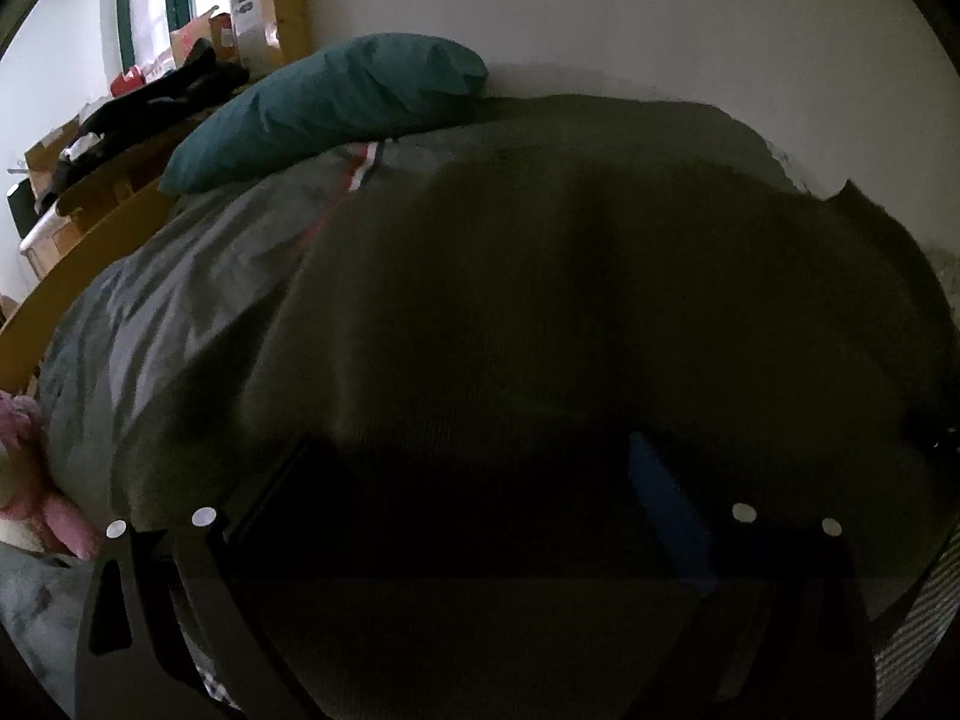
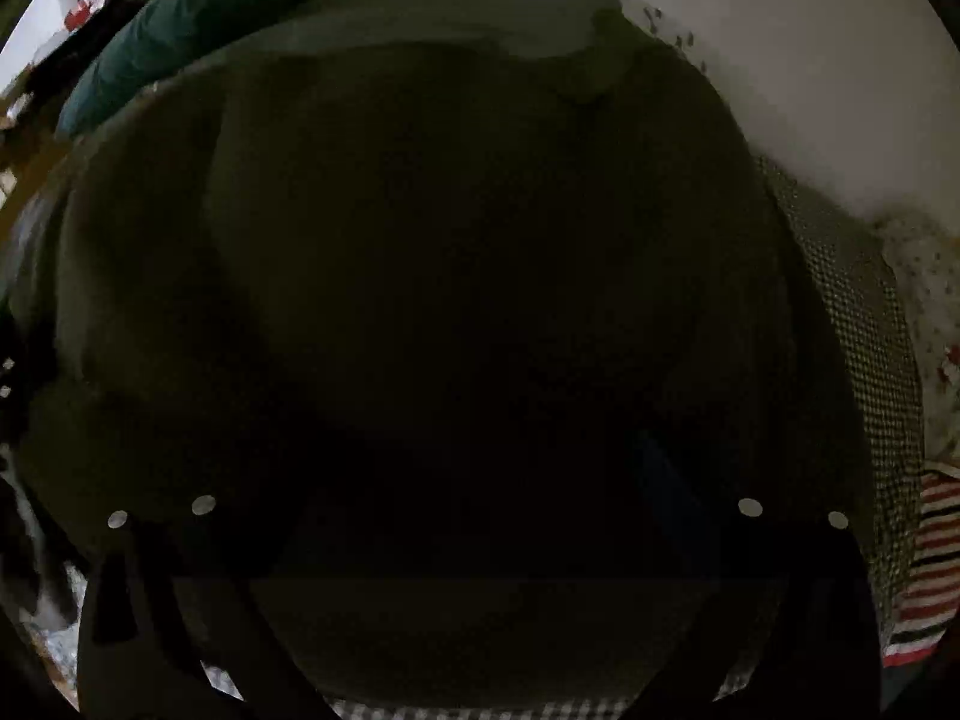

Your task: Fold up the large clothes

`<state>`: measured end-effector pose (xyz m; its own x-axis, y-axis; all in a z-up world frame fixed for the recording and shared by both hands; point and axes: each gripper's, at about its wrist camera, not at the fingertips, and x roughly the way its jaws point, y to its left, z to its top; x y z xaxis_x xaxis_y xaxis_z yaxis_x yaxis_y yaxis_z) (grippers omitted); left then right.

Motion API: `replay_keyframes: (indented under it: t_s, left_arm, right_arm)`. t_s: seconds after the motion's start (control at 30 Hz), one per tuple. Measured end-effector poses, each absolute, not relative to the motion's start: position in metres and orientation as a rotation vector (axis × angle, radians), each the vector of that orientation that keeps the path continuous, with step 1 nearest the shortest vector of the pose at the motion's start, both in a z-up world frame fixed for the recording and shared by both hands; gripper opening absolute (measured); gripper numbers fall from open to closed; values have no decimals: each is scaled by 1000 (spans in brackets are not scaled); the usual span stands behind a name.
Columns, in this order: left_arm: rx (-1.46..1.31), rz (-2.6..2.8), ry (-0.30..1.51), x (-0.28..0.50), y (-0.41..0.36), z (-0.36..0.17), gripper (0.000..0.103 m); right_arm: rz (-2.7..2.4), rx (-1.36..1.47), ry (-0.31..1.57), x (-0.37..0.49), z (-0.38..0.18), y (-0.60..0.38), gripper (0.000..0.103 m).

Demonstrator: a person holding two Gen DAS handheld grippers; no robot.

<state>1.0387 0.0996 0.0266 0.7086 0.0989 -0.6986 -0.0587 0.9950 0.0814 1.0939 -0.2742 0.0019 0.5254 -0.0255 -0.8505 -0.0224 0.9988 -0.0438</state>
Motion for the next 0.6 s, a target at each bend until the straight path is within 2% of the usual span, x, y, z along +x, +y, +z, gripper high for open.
replay_keyframes:
  t_s: [0.13, 0.27, 0.33, 0.43, 0.6]
  left_arm:
    - [101, 120, 811, 1043, 86, 22, 99]
    - [153, 124, 755, 1012, 77, 47, 99]
    - [187, 132, 654, 979, 73, 66, 99]
    - [163, 121, 491, 913, 68, 94, 99]
    - [109, 102, 488, 828, 59, 119, 99]
  right_arm:
    - [-100, -100, 965, 1092, -5, -258, 100]
    - [-97, -75, 829, 1055, 27, -263, 100]
    - [-118, -91, 682, 1016, 59, -268, 100]
    - [-126, -77, 600, 969, 93, -274, 100]
    - [-157, -68, 554, 890, 137, -274, 100]
